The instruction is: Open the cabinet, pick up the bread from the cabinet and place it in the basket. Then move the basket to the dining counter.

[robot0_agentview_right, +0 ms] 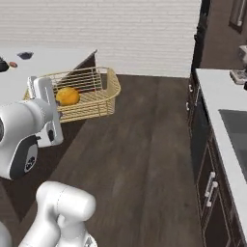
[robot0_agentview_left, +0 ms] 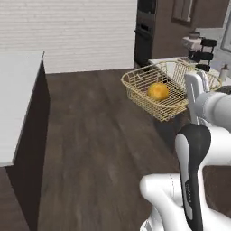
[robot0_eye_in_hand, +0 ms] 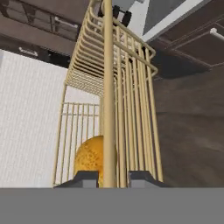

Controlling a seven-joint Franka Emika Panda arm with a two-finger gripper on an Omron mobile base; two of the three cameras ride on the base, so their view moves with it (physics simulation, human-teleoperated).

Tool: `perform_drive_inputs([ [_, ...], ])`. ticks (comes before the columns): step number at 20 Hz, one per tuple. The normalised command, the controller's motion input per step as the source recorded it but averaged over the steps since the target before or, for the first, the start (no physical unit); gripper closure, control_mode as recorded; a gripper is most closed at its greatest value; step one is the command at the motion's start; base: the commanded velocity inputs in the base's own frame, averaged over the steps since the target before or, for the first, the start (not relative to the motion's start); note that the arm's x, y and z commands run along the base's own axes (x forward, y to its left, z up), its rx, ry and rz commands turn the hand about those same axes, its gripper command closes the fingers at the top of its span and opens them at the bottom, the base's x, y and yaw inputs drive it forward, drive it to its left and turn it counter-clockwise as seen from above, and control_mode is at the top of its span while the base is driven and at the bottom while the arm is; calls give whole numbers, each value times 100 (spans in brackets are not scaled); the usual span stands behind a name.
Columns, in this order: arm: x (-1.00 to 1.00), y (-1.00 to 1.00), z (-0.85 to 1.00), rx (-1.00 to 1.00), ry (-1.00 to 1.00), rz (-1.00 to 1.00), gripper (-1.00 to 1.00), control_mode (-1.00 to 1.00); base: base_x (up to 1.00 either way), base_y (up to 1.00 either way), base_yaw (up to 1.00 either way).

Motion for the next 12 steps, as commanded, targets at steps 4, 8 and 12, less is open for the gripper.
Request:
perform_drive_inputs([
  [4,0,0,0,0,0,0,100,100,23,0,100],
  [8,0,0,0,0,0,0,100,100,64,-12,90],
  [12,0,0,0,0,0,0,100,100,91,-46,54],
])
